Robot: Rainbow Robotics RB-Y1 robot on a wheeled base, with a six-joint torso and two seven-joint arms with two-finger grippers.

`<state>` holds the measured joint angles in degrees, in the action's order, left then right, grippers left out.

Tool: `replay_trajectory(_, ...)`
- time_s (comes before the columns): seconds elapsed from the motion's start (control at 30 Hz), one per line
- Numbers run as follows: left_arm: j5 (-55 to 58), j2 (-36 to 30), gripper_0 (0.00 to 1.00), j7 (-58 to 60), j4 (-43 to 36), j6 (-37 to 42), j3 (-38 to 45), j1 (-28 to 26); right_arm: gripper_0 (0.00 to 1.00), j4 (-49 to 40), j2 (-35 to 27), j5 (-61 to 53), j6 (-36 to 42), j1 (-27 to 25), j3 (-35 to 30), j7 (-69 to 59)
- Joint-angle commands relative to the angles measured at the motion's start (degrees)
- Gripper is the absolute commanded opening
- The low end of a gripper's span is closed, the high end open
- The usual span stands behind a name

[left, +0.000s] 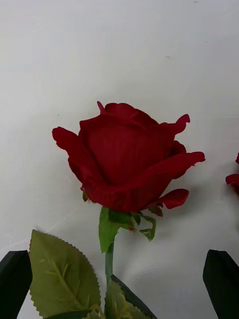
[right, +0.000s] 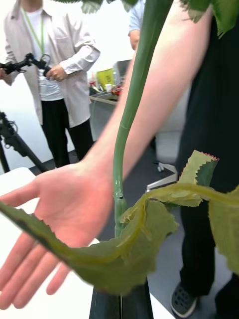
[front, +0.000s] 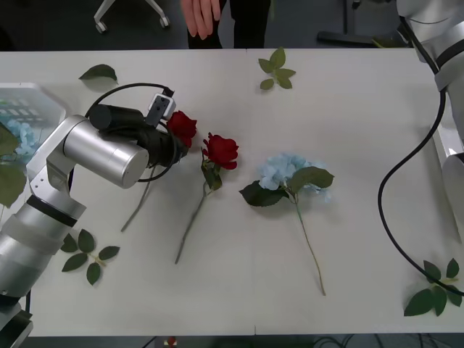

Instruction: Place the red flowers into the right box and the blue flowers into the left box. If a person shows an open palm, hand one flower to the person first, then continue sorting.

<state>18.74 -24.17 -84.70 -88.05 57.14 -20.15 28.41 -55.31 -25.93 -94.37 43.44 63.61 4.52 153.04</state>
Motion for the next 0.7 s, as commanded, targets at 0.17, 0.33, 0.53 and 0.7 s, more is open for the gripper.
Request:
replay_trajectory(0.17, -0.46, -0.09, 1.00, -1.00, -1.25, 0.25, 0.64, 0.59, 0.00, -4.99, 2.46, 2.00, -3.19, 0.64, 3.04, 1.96)
replay_trajectory(0.33, -0.37, -0.09, 1.00, -1.35, -1.34, 0.17, 0.72, 0.59, 0.00, -6.13, 3.69, 1.91, -4.33, 0.64, 4.35, 1.96)
replay_trajectory(0.53, -0.28, -0.09, 1.00, -1.35, -1.34, 0.25, 0.72, 0.59, 0.00, -6.39, 4.39, 1.82, -4.24, 0.64, 5.06, 1.96)
replay_trajectory(0.7, 0.51, -0.09, 1.00, -1.35, -1.69, 0.25, 0.81, 0.59, 0.00, -6.83, 4.66, 1.73, -4.33, 0.64, 5.23, 1.96)
